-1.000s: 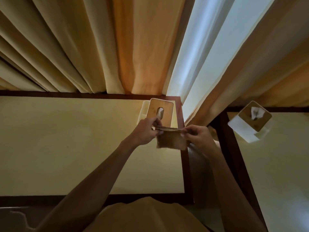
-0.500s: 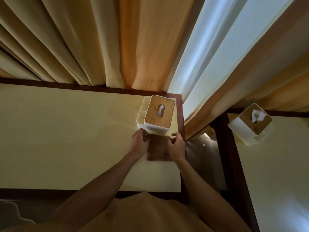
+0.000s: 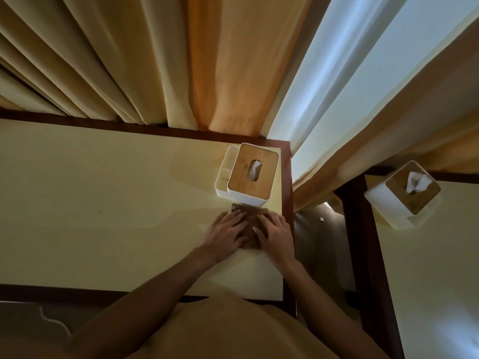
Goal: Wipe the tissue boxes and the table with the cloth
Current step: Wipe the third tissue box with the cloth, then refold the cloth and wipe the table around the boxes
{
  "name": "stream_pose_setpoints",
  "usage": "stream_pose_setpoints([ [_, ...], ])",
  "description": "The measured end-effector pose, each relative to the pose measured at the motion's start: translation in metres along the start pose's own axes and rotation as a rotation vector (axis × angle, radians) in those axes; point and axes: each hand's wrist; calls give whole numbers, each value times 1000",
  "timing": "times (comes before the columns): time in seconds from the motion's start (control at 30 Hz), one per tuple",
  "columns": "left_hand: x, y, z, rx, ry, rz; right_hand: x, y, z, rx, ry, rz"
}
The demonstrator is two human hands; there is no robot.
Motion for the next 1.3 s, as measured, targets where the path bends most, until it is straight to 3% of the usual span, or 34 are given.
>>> stream_pose_setpoints([
  [0.13, -7, 1, -14, 12, -127, -107, 7, 3, -7, -18, 119, 87],
  [0.3, -10, -2, -44, -294, -157, -346, 13, 17, -35, -109, 379, 266],
  [0.4, -17, 5, -62, -367, -217, -439, 20, 40, -54, -188, 456, 277],
  [0.5, -34, 24, -76, -274, -313, -520, 38, 72, -73, -236, 567, 299],
  [0.6, -51, 43, -81, -110, -412, -549, 53, 93, -78, -142, 739, 439],
  [0.67, -56, 52, -80, -84, -461, -521, 58, 95, -72, -54, 838, 478],
  [0.8, -39, 61, -82, -150, -468, -493, 72, 83, -54, -15, 888, 440],
  [0.93, 4, 48, -85, -85, -337, -334, 100, 60, -36, -13, 912, 474],
  [1.07, 35, 30, -85, -73, -226, -215, 100, 62, -39, -131, 866, 570],
  [1.17, 29, 19, -83, -157, -241, -341, 84, 90, -54, -134, 795, 575],
  [1.3, 13, 13, -70, -158, -449, -530, 66, 121, -68, 137, 595, 483],
])
Point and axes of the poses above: each hand's wrist, its own y-axis towards the middle knuckle, its own z-axis out of the palm, x = y × z, and after that the axes turned 8 degrees about y, right-handed
